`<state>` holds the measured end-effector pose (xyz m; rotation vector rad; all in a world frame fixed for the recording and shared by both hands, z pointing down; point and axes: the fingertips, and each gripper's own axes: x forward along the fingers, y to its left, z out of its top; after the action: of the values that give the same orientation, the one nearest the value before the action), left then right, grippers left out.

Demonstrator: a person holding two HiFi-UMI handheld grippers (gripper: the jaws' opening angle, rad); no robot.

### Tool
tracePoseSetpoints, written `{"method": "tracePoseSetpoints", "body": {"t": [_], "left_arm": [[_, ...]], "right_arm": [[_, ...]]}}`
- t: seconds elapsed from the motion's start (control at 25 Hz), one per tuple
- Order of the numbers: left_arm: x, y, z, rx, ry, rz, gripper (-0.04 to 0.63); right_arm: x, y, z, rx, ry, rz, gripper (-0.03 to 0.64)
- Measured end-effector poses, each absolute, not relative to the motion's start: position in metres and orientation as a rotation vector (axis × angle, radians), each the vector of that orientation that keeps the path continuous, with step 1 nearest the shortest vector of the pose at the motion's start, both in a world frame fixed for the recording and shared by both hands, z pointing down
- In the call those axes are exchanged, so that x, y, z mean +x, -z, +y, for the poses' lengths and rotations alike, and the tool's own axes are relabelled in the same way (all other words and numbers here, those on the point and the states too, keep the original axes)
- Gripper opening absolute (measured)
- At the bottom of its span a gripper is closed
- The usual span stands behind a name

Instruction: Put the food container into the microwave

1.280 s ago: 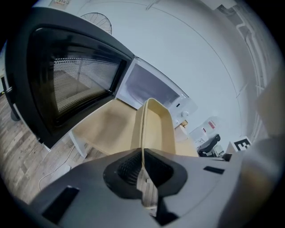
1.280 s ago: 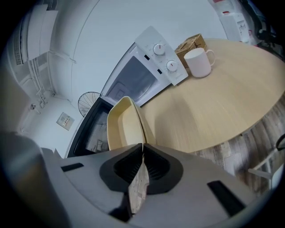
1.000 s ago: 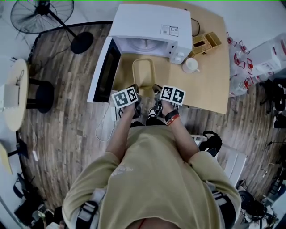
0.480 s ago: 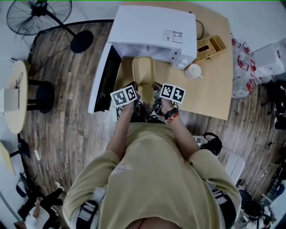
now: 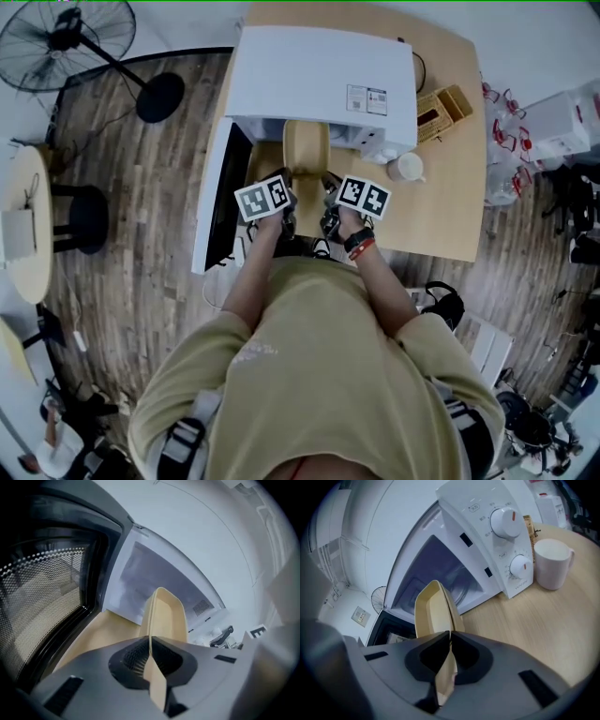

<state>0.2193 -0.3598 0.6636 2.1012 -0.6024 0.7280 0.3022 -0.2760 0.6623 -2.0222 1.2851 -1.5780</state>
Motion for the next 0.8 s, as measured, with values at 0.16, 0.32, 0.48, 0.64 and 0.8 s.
{"method": "tracePoseSetpoints", "body": {"t": [0.16, 0.32, 0.48, 0.64, 0.8], "left_arm": [[0.238, -0.666, -0.372, 2.118, -0.747, -0.583, 0.034], [0.251, -0.669, -0.388, 2.122, -0.762, -0.597, 0.035], [0.264, -0.671, -0.401, 2.154, -0.762, -0.645, 0.035], [0.273, -0.671, -0.417, 2.149, -0.738, -0.655, 0.035], [0.281, -0.67, -0.432, 2.147, -0.722, -0.667, 0.035]], "right_arm": [[0.319, -0.665, -0.286, -2.06, 1.564, 1.227, 0.032], [0.331, -0.665, -0.301, -2.071, 1.548, 1.219, 0.032], [0.344, -0.663, -0.315, -2.129, 1.505, 1.204, 0.032], [0.353, -0.658, -0.331, -2.139, 1.474, 1.229, 0.032], [0.36, -0.656, -0.345, -2.156, 1.458, 1.24, 0.032]]}}
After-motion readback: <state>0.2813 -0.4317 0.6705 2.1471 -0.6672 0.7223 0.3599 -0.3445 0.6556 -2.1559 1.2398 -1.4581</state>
